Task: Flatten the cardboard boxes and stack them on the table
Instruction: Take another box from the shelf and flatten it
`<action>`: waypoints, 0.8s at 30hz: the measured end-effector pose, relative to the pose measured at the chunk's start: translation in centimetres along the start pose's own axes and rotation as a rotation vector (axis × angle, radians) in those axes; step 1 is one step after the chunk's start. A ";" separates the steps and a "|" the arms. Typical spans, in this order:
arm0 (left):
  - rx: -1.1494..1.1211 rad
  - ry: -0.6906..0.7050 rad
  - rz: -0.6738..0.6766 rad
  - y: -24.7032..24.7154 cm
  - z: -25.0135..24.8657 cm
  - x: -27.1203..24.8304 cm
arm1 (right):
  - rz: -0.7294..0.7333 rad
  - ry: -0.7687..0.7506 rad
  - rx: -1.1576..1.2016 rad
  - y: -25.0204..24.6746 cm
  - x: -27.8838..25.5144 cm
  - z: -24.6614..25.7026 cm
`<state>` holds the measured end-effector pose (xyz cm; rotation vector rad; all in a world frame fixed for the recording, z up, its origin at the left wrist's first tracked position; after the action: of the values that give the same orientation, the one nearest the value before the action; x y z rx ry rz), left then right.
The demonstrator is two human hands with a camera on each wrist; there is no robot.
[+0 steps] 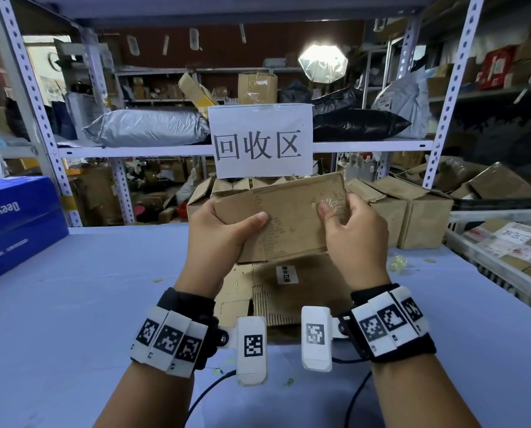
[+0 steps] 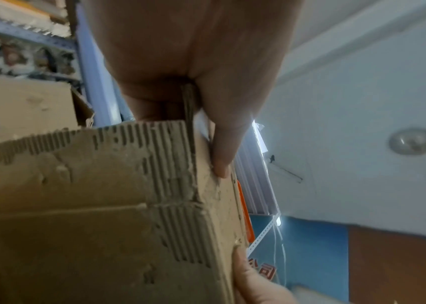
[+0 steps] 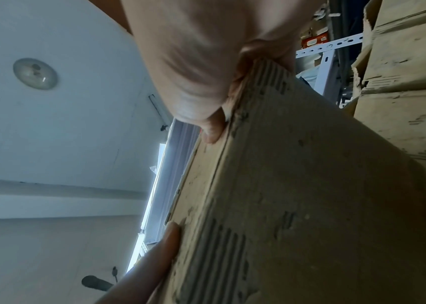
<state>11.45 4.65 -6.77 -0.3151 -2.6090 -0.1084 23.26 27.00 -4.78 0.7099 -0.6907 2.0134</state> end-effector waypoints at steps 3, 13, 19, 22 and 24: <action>0.084 0.033 -0.032 -0.3 -0.4 0.0 | 0.036 -0.005 0.001 0.1 0.2 -0.4; 0.161 0.052 -0.077 -1.2 -1.0 0.2 | 0.149 -0.005 0.139 0.8 -0.2 -0.3; 0.199 0.074 -0.075 -1.3 -1.0 0.3 | 0.144 0.009 0.066 1.2 -0.1 -0.6; 0.200 0.065 -0.078 -1.6 -0.8 0.4 | 0.154 -0.017 0.069 1.2 -0.1 -0.4; 0.194 0.063 -0.078 -1.7 -0.8 0.4 | 0.162 -0.037 0.060 1.1 0.1 -0.4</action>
<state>11.08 2.93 -5.93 -0.1386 -2.5442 0.1064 22.15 26.85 -5.23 0.7486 -0.7326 2.1808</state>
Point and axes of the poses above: each hand's wrist, its own x-axis towards the middle knuckle, its own y-axis out of the palm, z = x × y, the point moved 10 cm from there along x, towards the middle knuckle, and after that the axes turned 8 degrees about x, right-handed, at the moved point
